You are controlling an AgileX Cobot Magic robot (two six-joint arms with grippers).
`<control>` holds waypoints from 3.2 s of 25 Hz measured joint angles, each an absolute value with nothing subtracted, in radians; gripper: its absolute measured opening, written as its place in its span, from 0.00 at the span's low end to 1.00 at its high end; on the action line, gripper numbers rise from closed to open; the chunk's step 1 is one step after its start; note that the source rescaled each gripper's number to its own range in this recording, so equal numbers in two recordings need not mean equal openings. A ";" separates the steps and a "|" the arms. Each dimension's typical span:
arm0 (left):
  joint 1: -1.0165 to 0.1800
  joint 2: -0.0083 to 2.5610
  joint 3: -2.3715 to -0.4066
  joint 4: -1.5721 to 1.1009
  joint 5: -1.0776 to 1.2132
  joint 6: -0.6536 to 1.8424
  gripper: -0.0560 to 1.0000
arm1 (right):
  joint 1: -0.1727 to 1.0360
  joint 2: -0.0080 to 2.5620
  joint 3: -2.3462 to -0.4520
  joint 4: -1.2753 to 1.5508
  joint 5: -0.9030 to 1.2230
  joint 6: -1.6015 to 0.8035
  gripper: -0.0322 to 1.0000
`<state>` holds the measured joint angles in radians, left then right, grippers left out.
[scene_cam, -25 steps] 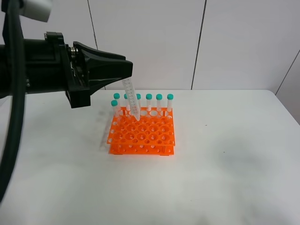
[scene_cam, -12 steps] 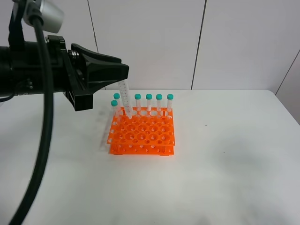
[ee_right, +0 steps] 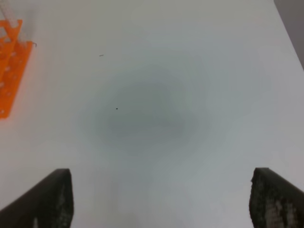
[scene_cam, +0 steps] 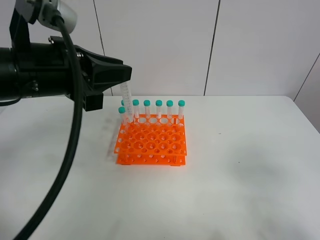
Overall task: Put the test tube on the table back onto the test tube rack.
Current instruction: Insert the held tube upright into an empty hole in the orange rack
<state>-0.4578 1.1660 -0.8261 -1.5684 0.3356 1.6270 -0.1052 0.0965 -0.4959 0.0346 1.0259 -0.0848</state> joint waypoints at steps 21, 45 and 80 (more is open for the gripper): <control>-0.511 1.275 -0.826 -0.585 -0.010 0.554 0.05 | -0.105 0.097 -0.496 0.035 1.026 -0.085 0.92; -0.511 1.612 -0.826 -0.180 -0.482 0.067 0.05 | -0.105 0.097 -0.496 0.035 1.026 -0.084 0.92; -0.458 1.852 -0.893 -0.139 -0.638 0.038 0.05 | -0.105 0.097 -0.496 0.035 1.026 -0.084 0.92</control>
<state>-0.4575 1.8525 -0.8928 -0.1386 -0.6378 0.0376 -0.1052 0.0965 -0.4959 0.0346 1.0259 -0.0836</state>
